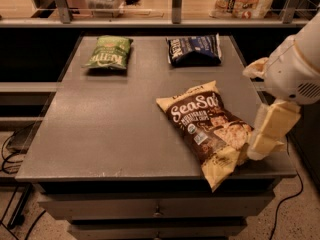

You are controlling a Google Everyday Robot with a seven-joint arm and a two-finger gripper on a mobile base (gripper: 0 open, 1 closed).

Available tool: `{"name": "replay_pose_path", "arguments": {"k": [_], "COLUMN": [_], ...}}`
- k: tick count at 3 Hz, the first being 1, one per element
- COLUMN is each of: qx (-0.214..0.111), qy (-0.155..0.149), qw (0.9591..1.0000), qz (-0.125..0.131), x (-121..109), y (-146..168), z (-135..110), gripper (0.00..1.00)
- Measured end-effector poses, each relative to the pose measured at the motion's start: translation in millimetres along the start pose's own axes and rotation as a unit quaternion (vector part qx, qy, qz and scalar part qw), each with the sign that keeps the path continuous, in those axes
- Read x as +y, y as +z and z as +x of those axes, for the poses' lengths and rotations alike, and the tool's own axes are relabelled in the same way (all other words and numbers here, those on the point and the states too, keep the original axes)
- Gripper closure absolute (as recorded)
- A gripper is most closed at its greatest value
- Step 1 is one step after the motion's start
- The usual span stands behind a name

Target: Move brown chip bag near green jalapeno chip bag

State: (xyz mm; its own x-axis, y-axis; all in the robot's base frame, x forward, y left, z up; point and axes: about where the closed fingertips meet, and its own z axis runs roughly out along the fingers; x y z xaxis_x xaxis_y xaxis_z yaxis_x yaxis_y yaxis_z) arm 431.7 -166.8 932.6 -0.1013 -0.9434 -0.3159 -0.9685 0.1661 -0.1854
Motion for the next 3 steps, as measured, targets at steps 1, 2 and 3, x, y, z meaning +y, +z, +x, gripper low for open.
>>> {"name": "replay_pose_path", "arguments": {"k": [1, 2, 3], "qx": [-0.021, -0.016, -0.009], "qy": [-0.006, -0.008, -0.002], "qw": [0.9996, 0.9992, 0.9985], "qz": [-0.02, -0.037, -0.053], "x": [7.3, 12.3, 13.8], "y": [33.4, 58.6, 77.9], "z": [-10.1, -13.9, -10.6], "gripper": [0.0, 0.0, 0.17]}}
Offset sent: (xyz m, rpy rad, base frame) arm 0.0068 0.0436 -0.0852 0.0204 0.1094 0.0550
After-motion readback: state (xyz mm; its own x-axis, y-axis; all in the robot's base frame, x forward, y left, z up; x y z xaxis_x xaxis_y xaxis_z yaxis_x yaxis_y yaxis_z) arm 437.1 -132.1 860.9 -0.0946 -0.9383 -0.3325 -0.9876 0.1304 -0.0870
